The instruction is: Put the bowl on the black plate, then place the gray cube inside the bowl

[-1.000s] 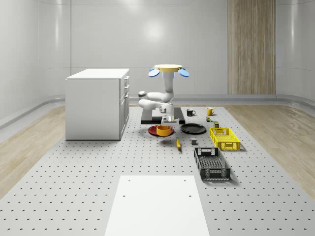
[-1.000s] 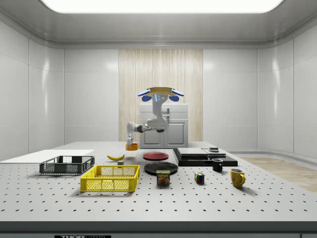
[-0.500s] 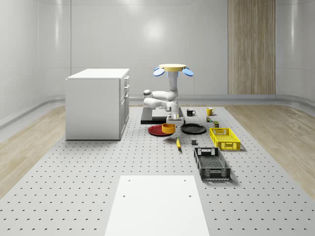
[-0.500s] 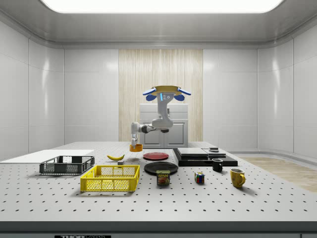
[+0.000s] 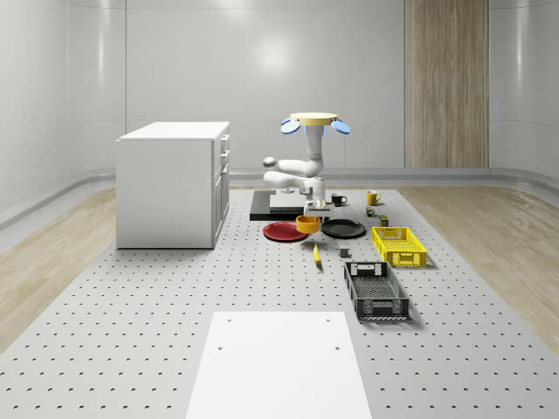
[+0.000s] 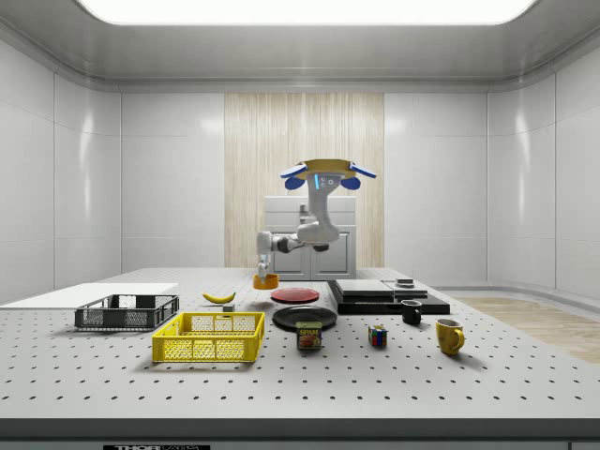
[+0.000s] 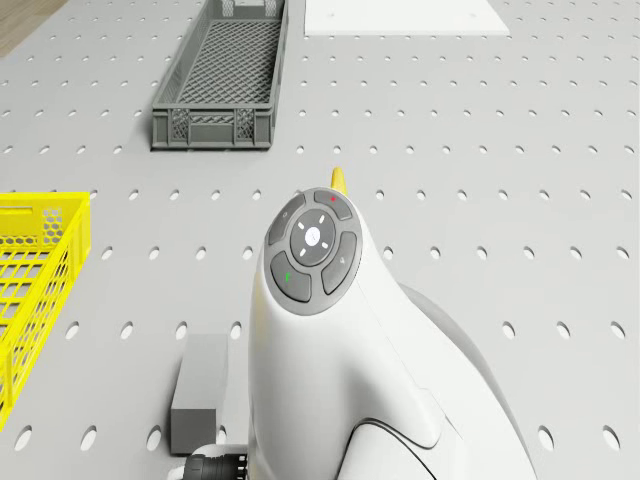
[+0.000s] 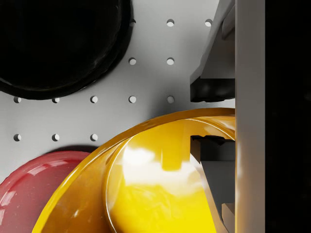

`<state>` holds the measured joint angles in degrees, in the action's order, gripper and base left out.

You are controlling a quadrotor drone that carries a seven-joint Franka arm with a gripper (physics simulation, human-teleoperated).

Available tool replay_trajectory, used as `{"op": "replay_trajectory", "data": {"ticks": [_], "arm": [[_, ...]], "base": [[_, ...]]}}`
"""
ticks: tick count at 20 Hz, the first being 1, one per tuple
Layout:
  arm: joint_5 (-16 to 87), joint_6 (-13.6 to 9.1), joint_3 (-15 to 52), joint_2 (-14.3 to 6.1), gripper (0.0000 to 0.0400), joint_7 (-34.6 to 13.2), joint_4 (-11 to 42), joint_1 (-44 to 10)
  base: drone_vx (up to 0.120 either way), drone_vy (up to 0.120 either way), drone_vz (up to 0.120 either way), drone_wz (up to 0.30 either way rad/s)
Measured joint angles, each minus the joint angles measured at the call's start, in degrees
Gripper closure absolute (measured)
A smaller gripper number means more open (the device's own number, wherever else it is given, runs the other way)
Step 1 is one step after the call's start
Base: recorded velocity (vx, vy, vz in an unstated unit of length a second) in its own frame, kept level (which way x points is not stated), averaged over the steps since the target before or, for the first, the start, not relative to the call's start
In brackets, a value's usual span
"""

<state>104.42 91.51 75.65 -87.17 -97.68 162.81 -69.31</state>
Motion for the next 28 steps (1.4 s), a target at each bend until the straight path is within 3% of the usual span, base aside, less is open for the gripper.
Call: {"op": "replay_trajectory", "data": {"ticks": [28], "arm": [[-0.4, 0.8, 0.1, -0.9, 0.03, -0.2, 0.0, -0.2]], "base": [[-0.12, 0.12, 0.0, 0.0]]}}
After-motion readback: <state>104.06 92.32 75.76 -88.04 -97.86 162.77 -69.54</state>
